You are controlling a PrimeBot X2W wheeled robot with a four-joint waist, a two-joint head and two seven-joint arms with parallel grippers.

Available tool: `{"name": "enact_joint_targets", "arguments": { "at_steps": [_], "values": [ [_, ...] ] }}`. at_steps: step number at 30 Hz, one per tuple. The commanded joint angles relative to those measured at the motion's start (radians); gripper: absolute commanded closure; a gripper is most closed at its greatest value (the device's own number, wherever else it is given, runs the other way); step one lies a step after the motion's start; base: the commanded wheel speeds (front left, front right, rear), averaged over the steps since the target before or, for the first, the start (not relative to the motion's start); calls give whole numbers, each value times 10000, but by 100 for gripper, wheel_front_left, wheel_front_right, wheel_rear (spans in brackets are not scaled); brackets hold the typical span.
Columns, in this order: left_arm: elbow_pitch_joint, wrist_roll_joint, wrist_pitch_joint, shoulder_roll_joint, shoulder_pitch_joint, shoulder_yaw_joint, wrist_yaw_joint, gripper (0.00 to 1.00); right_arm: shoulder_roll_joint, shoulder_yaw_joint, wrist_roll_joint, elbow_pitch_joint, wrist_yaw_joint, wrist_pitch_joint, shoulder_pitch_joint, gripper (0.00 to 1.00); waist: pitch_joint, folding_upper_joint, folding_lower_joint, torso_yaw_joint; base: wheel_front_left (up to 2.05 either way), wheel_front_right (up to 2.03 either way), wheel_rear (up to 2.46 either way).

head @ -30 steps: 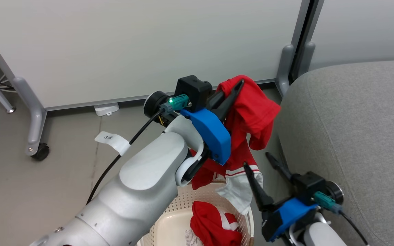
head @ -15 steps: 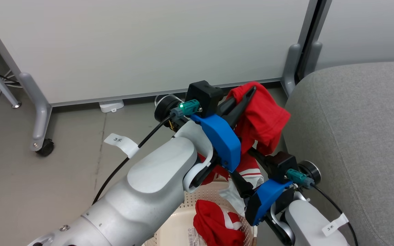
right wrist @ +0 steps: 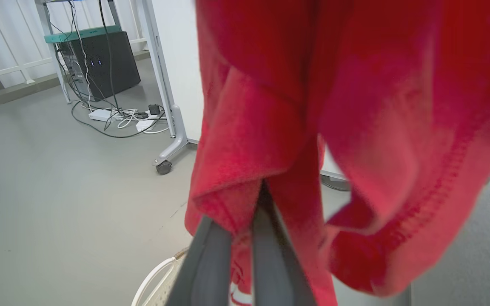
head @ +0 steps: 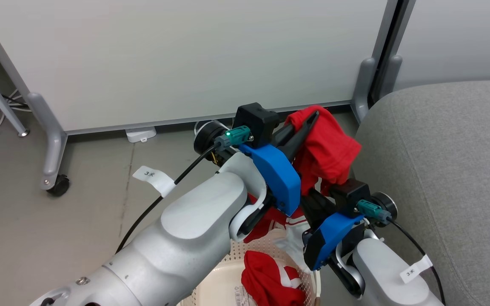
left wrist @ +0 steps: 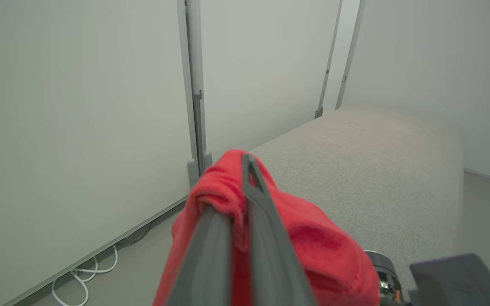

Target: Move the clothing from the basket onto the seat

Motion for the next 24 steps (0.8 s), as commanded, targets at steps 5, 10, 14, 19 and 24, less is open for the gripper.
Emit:
{"name": "enact_joint_targets", "arguments": {
  "at_steps": [5, 10, 14, 19, 24],
  "values": [
    [116, -191, -143, 3, -244, -142, 54, 100, -32, 59, 129, 220, 5, -114, -193, 100, -37, 0, -1, -52, 0, 0, 0],
    [203, -344, -209, 3, -306, -271, 81, 100, -32, 95, 184, 319, 5, -200, -244, 100, -42, 0, -1, -96, 0, 0, 0],
    [310, -411, -274, 3, -372, -384, 91, 100, -32, 138, 201, 338, 5, -209, -263, 100, -33, 0, -1, -127, 0, 0, 0],
    [437, -471, -359, 4, -435, -508, 138, 0, -32, 162, 215, 358, 5, -249, -236, 100, -35, 0, -1, -174, 0, 0, 0],
    [560, -510, -445, 4, -472, -611, 180, 0, -32, 195, 216, 379, 5, -269, -220, 100, -51, 0, -1, -218, 0, 0, 0]
  ]
}}
